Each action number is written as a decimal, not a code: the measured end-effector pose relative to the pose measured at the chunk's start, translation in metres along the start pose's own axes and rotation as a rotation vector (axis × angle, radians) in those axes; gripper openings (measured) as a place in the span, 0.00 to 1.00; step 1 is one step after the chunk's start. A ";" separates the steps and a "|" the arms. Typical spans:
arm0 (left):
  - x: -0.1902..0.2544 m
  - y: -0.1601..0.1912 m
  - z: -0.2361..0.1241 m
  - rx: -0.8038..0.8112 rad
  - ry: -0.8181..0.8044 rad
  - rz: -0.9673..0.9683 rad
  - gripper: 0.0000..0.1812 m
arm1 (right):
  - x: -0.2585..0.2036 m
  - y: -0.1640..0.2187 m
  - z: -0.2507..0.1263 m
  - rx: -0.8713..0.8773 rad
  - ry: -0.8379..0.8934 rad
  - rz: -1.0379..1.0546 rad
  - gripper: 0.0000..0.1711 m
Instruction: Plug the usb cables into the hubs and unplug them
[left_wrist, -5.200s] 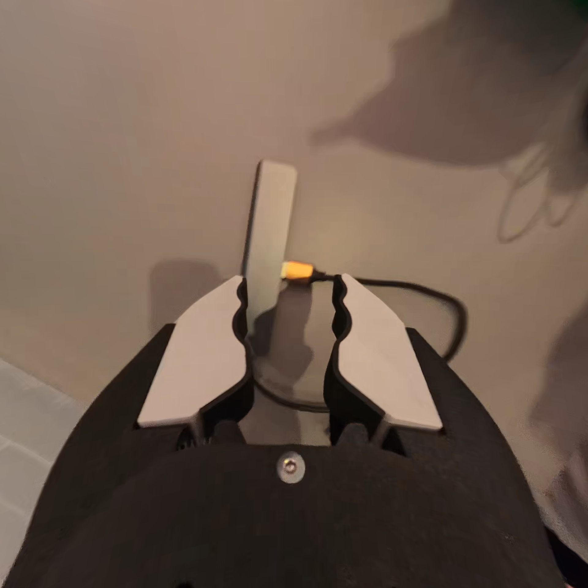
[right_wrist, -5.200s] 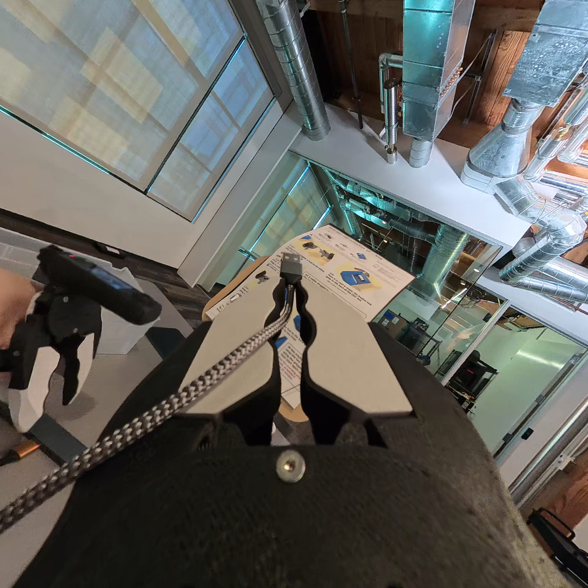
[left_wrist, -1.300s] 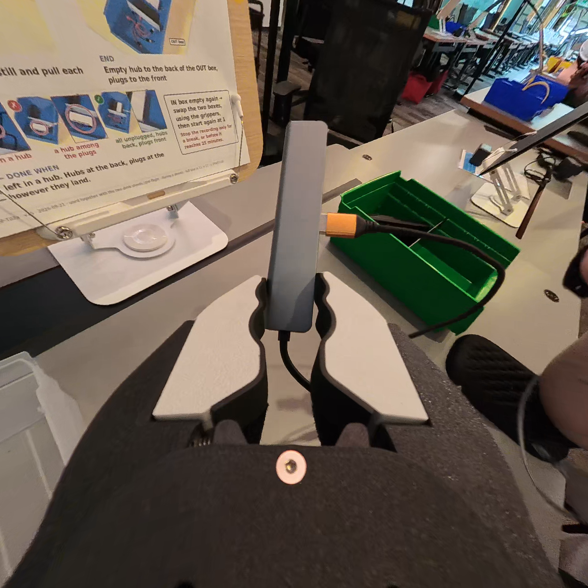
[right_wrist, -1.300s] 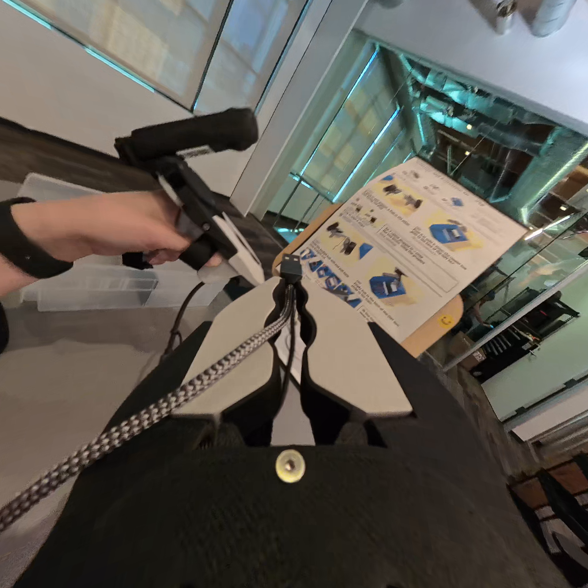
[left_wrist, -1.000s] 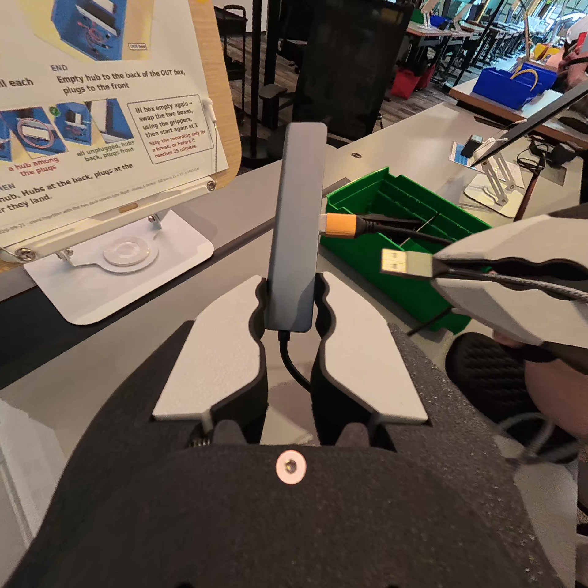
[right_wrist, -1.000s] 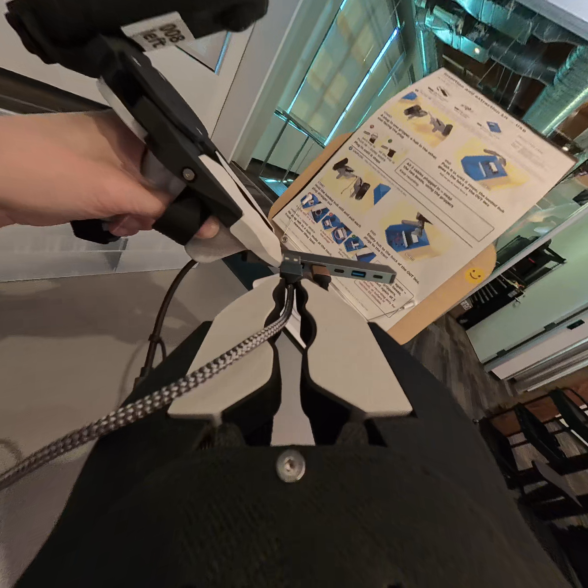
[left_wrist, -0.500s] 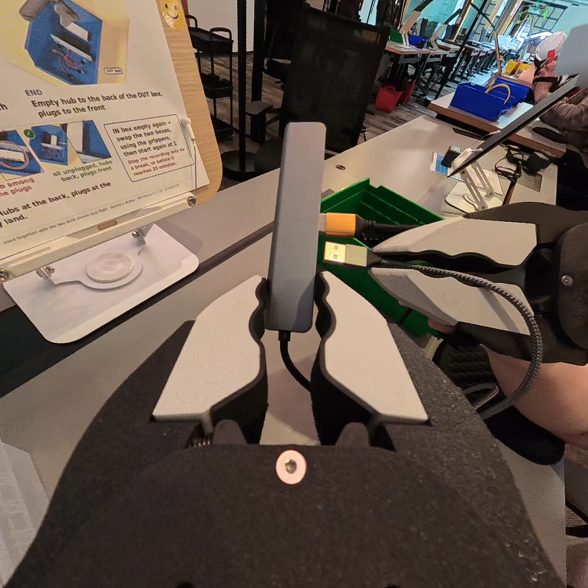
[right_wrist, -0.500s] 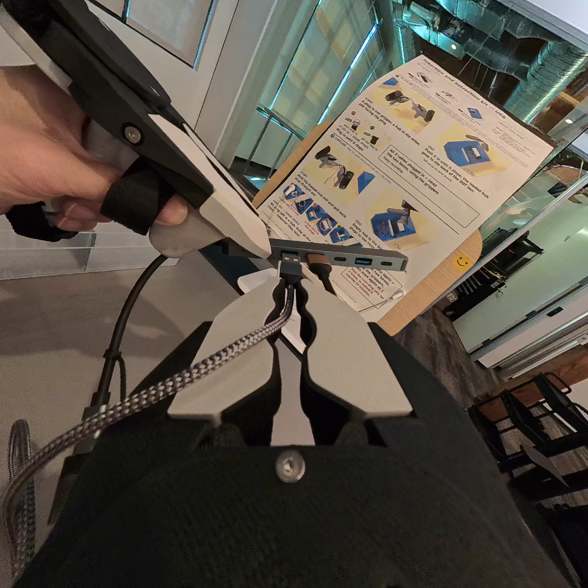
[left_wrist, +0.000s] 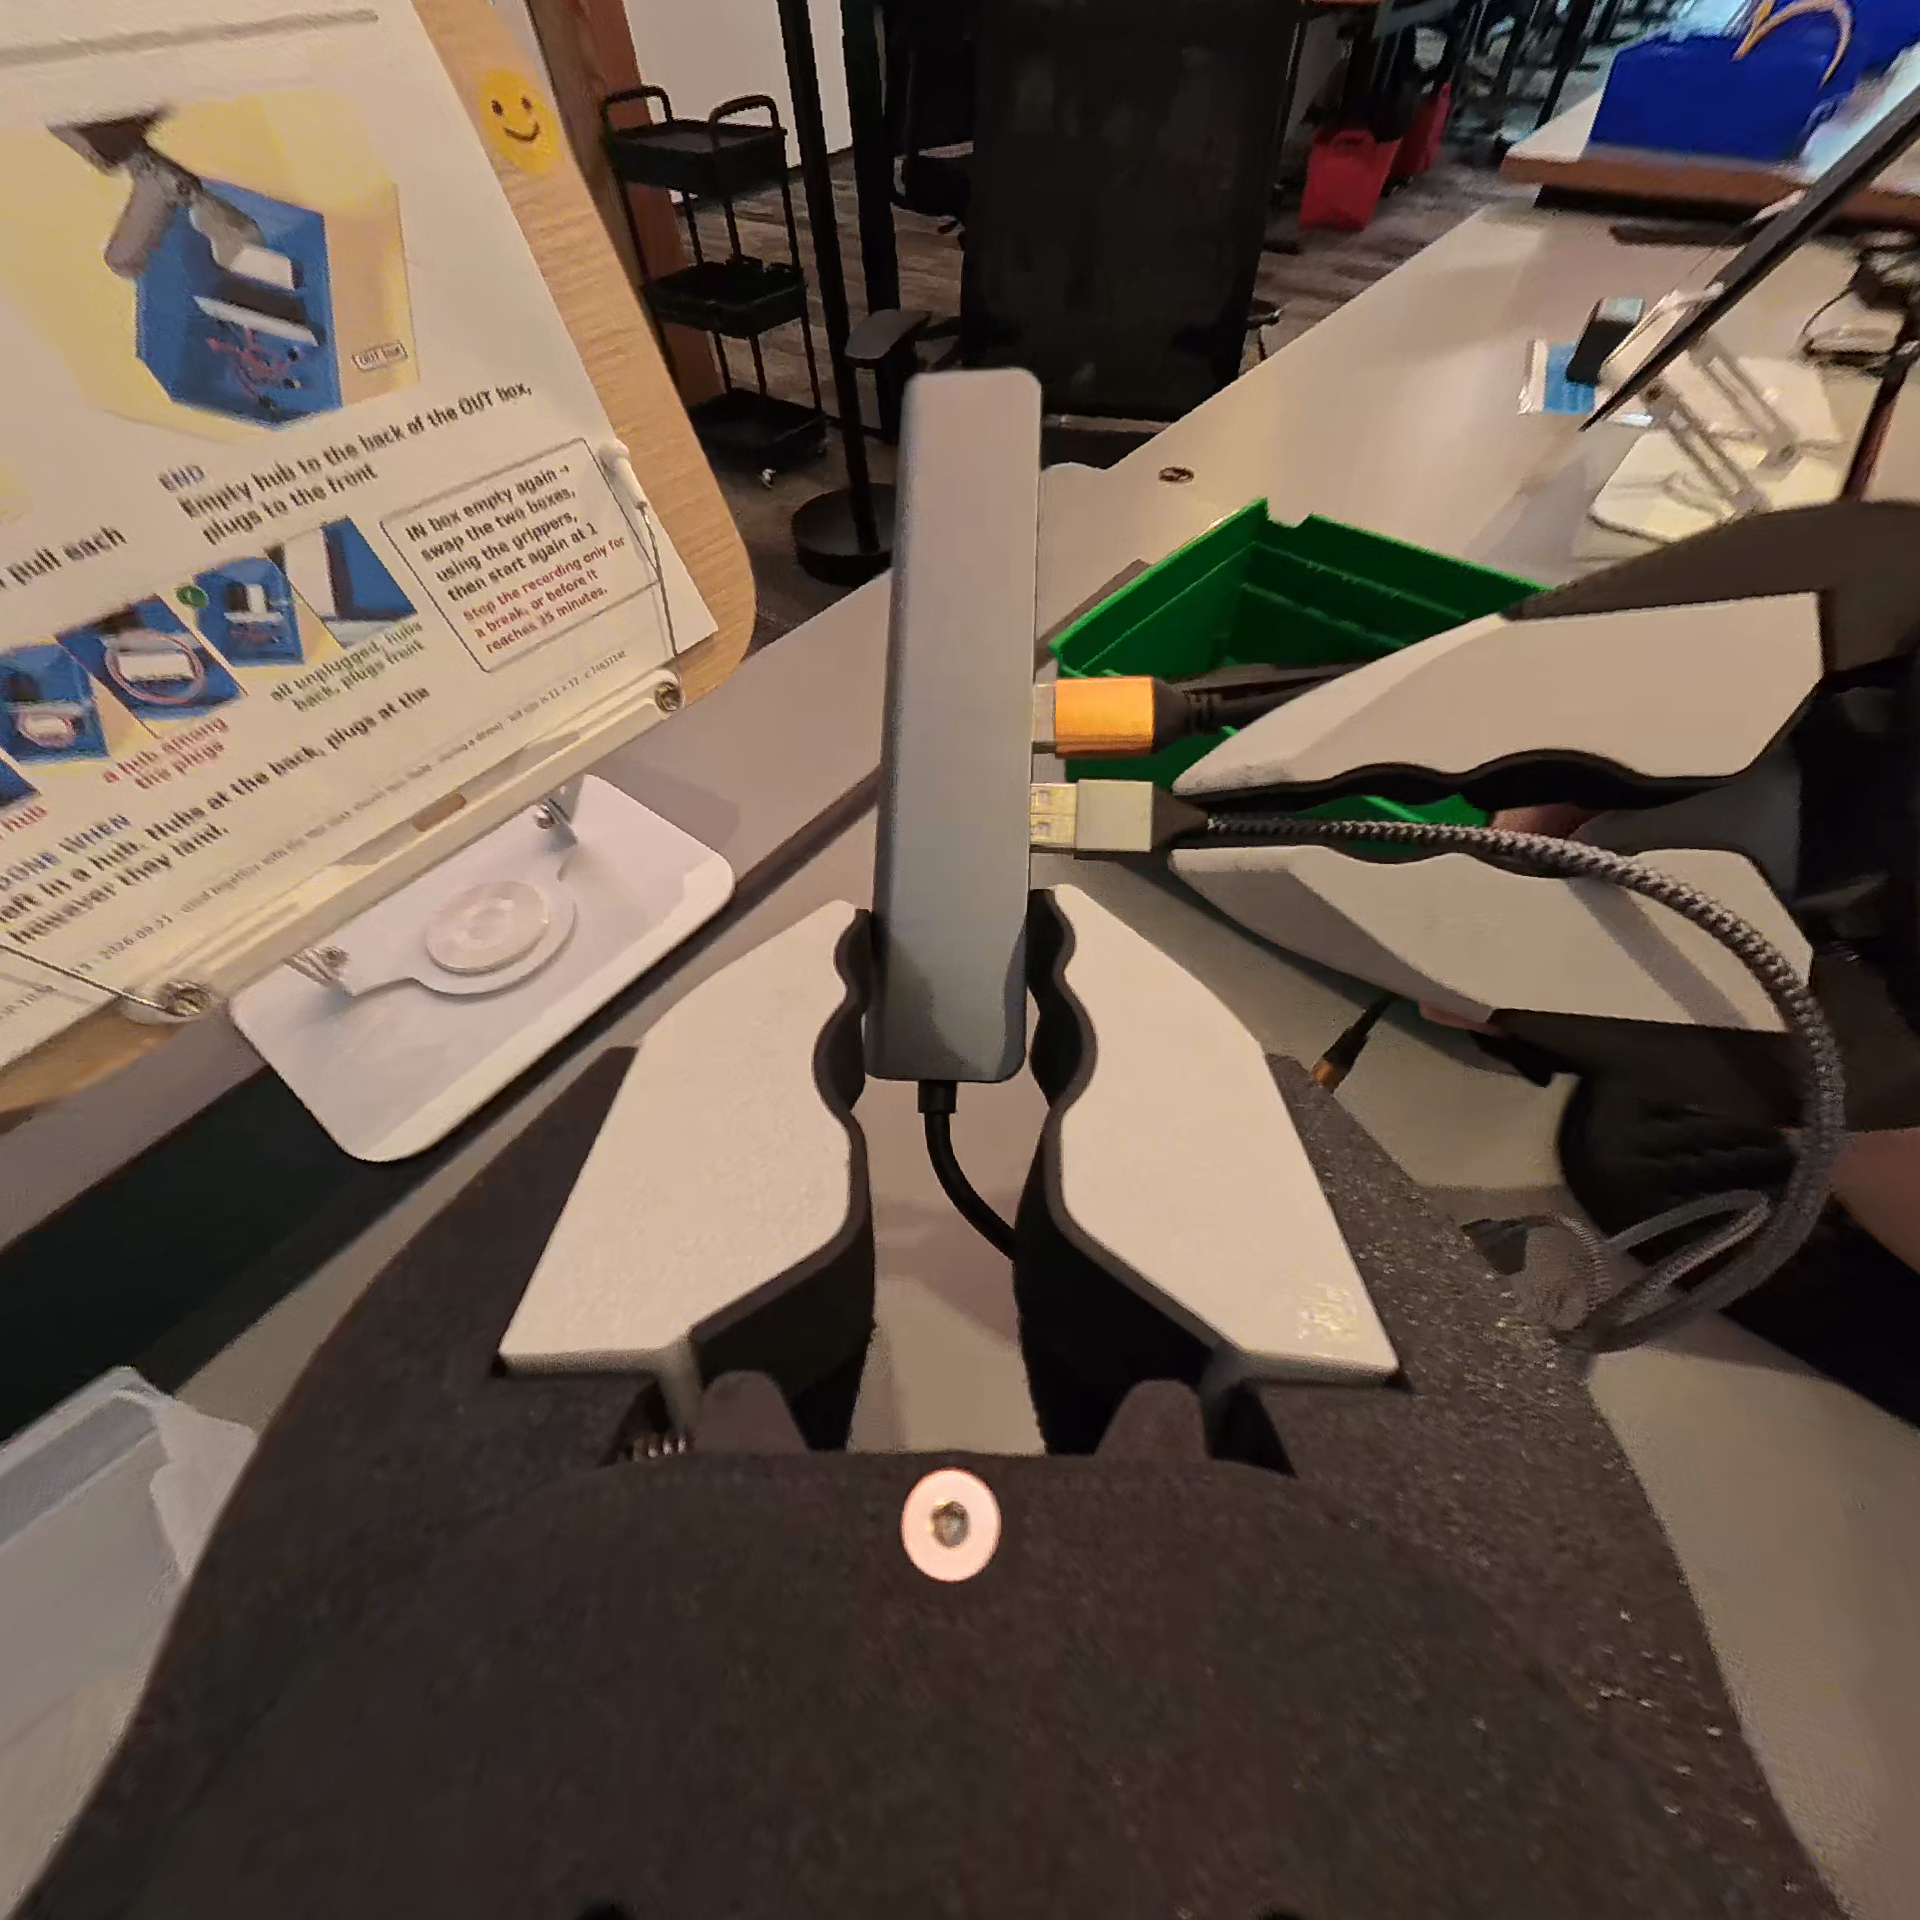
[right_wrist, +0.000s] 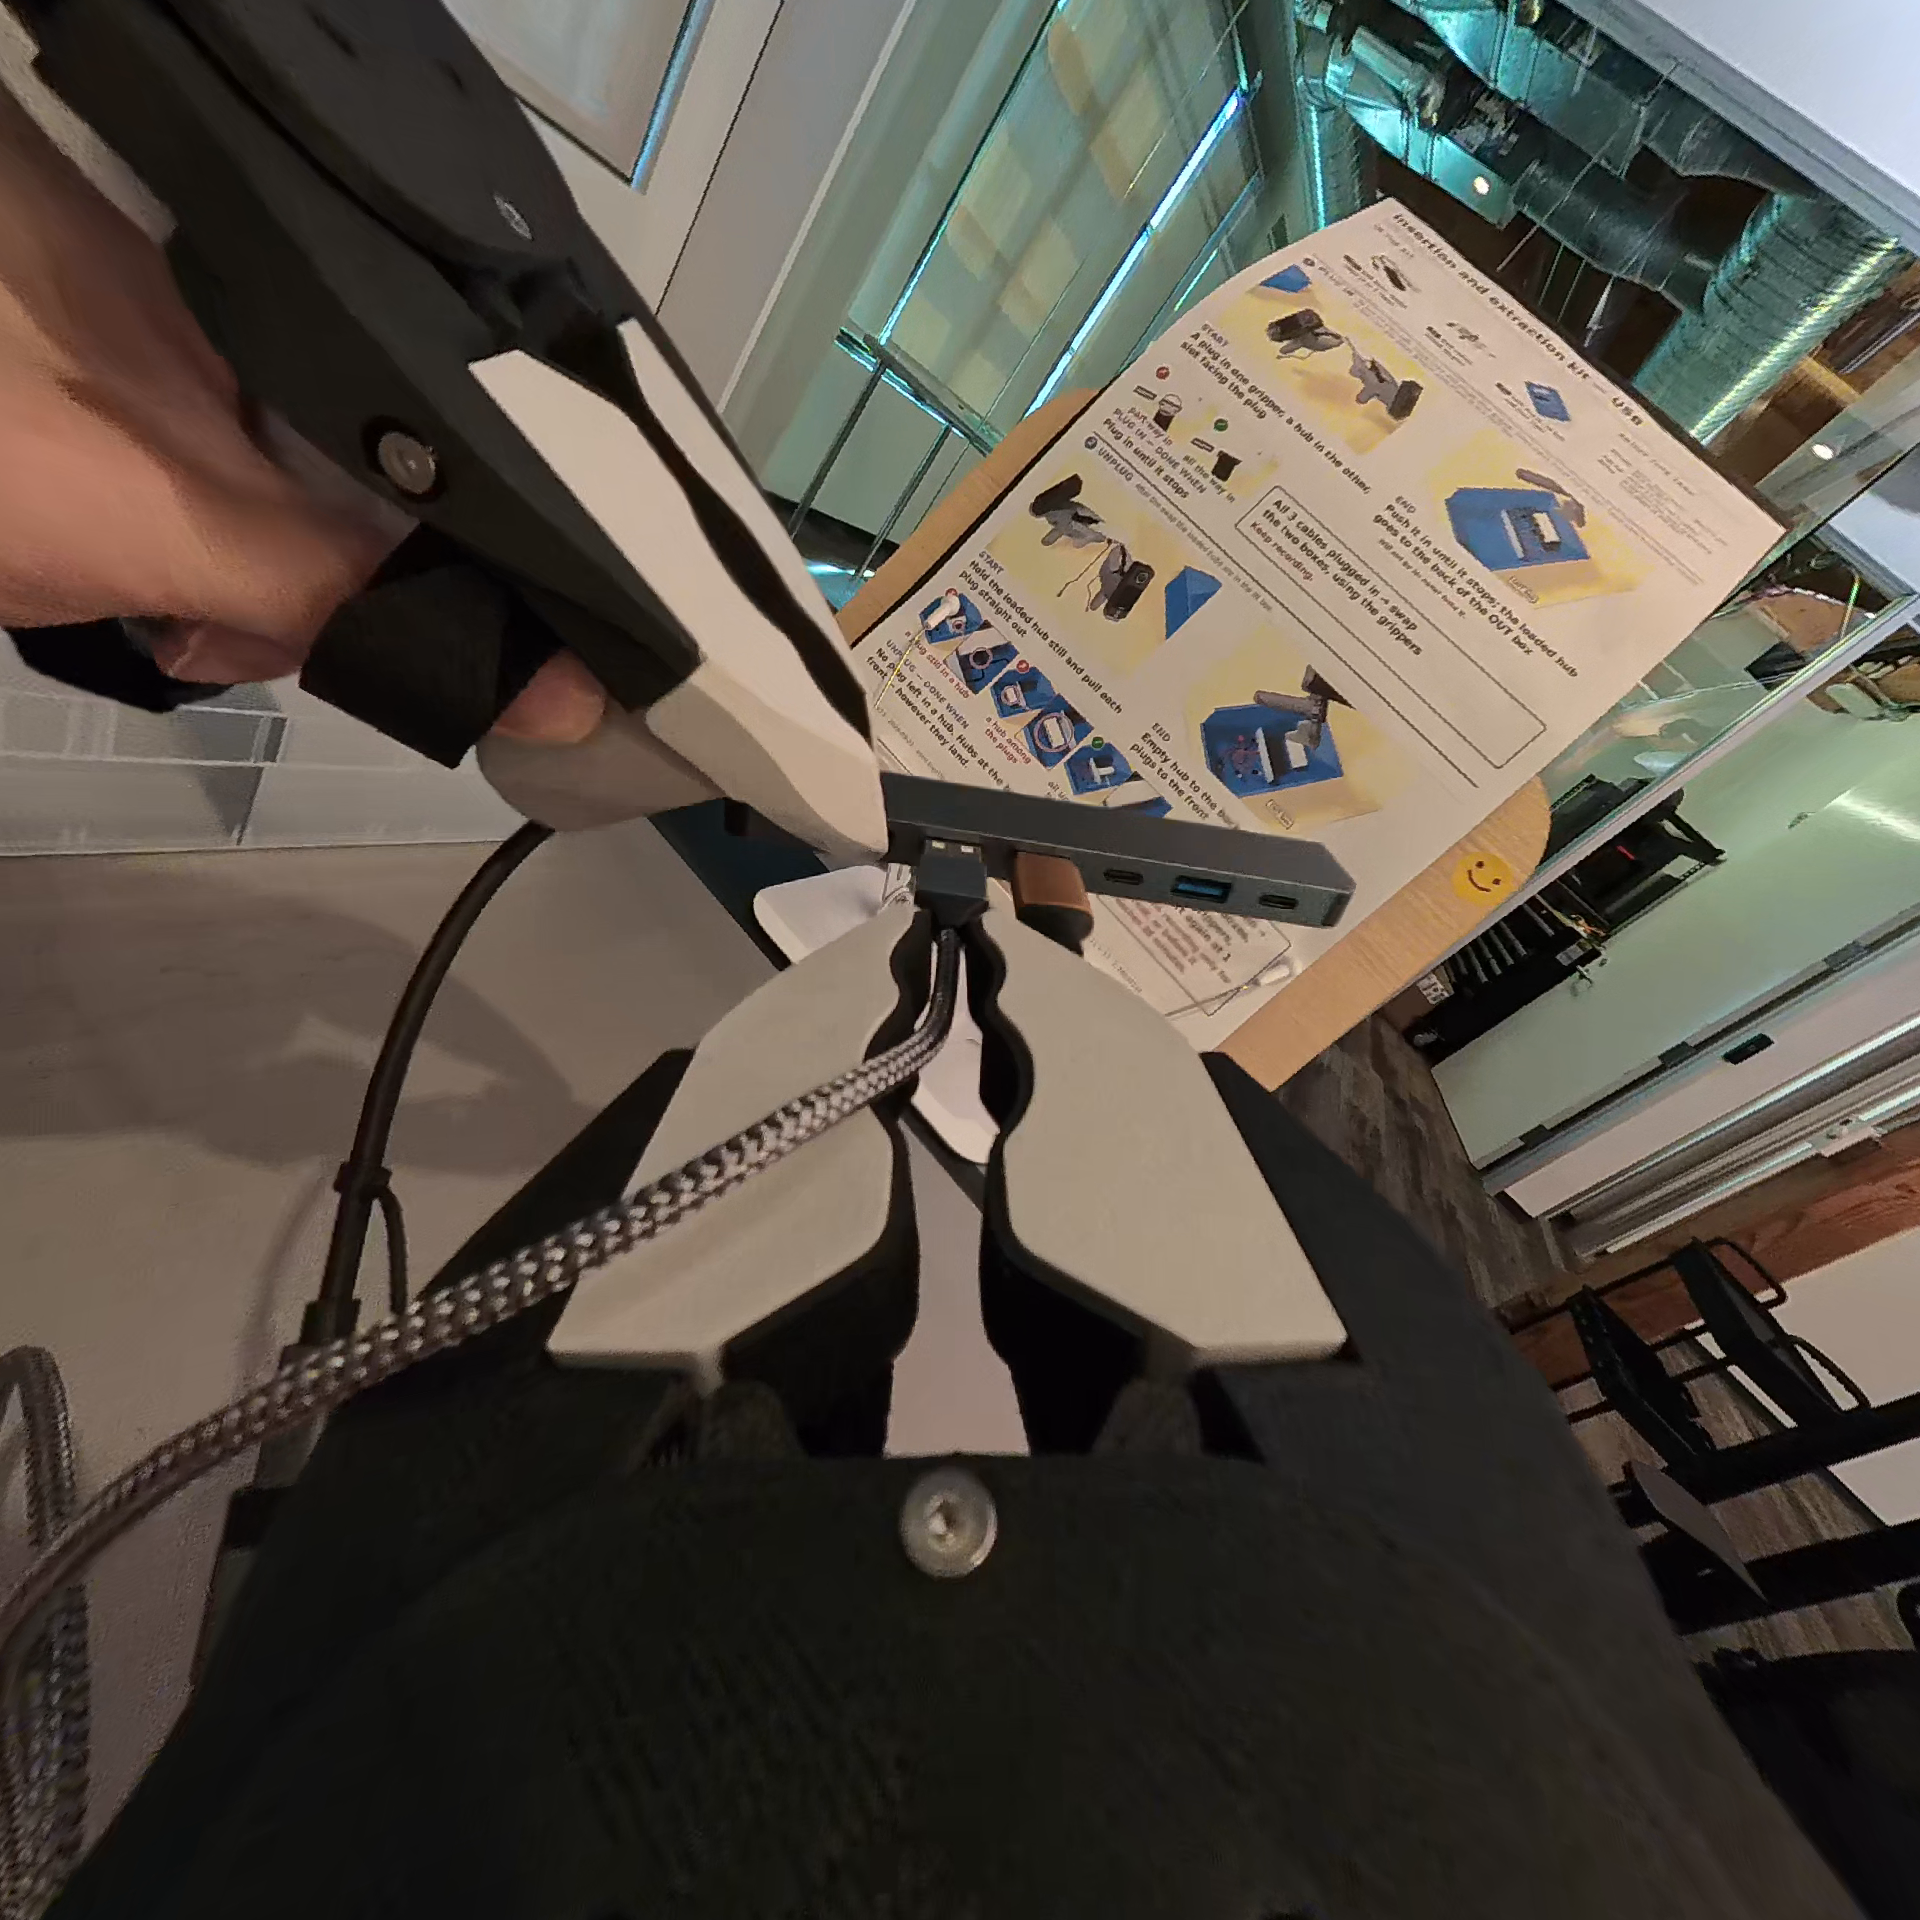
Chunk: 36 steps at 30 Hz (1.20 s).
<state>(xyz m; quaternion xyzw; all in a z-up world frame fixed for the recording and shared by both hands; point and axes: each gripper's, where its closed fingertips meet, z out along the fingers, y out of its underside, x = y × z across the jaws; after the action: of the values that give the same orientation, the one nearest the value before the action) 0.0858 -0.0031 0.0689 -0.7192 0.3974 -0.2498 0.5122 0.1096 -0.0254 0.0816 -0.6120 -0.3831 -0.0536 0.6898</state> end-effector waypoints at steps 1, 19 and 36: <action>0.000 -0.001 -0.001 0.003 -0.018 0.033 0.16 | 0.000 -0.001 0.000 0.006 0.002 -0.003 0.04; 0.010 -0.015 -0.015 0.068 0.004 0.143 0.16 | 0.005 -0.017 -0.009 0.154 0.033 -0.087 0.04; 0.063 -0.024 -0.066 0.164 0.883 -0.283 0.07 | -0.017 -0.049 -0.058 0.560 -0.191 -0.350 0.04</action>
<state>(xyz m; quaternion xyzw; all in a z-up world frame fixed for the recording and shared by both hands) 0.0782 -0.0873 0.1119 -0.5485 0.4543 -0.6297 0.3103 0.0976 -0.0958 0.1136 -0.3262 -0.5448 -0.0063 0.7725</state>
